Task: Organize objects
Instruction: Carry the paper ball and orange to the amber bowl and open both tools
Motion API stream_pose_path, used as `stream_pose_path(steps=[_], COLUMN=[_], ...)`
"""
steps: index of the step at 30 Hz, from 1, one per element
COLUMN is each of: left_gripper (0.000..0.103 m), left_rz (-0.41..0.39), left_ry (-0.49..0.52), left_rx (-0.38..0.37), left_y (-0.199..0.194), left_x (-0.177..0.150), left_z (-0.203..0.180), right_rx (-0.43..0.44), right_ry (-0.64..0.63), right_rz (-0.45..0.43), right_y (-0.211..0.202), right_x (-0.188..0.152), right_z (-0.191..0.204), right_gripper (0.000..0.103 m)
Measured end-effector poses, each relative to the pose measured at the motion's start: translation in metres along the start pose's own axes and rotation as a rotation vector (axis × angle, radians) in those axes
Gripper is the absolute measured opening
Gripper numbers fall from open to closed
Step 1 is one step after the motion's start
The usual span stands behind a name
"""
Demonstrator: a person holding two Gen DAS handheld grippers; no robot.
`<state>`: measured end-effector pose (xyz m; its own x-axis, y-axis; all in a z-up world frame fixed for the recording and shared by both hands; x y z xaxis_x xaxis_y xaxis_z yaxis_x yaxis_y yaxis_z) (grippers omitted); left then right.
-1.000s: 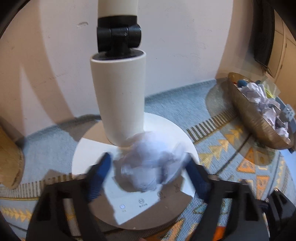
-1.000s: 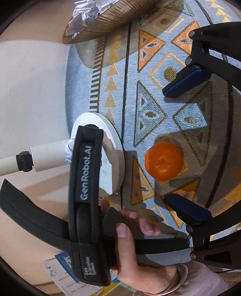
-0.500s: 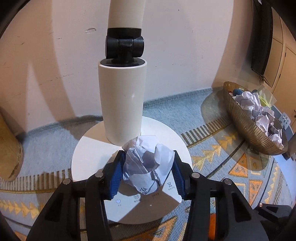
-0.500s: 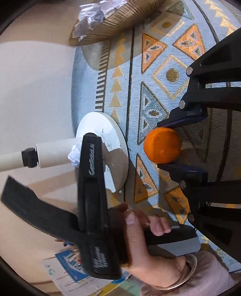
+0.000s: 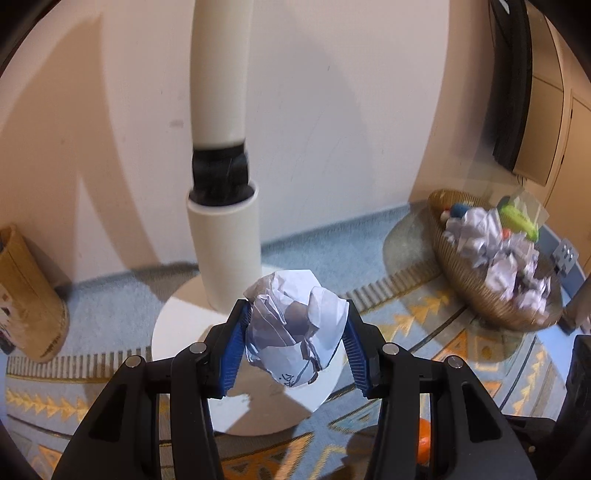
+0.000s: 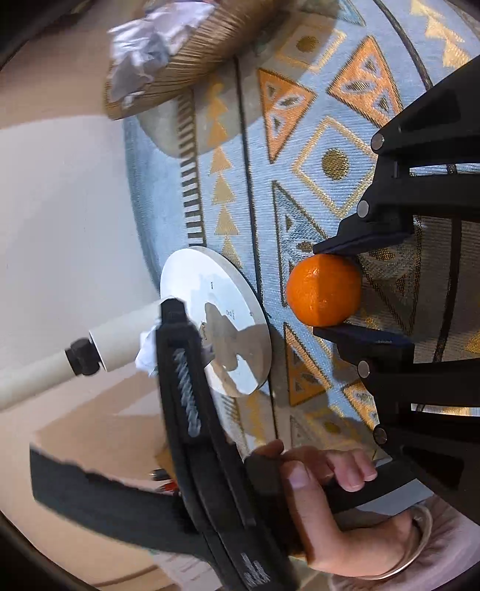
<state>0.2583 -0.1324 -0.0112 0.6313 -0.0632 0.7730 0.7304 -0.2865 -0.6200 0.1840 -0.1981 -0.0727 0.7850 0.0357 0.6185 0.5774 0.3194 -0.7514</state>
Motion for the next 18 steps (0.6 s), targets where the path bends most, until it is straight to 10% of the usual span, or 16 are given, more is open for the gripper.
stream_pose_path(steps=[18], left_gripper=[0.047], left_rz=[-0.085], left_ry=[0.094], left_rx=[-0.191], left_y=[0.011], left_x=[0.081], left_z=[-0.156], right_rx=[-0.059], right_ry=[0.183], right_rz=[-0.255], right_y=[-0.143], right_x=[0.148], right_z=[-0.165], right_gripper=[0.035])
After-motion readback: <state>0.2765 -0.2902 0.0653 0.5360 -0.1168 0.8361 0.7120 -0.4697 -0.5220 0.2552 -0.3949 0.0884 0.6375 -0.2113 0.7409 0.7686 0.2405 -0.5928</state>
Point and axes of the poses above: each gripper's, at about its wrist camera, not at the fingertips, and y roughly the way its jaws point, z to its left, x to its top, the point moved 8 cm from there along y, roughly the way its jaws point, and after that the axes turned 6 degrees about -x, right-handed, at the moved point
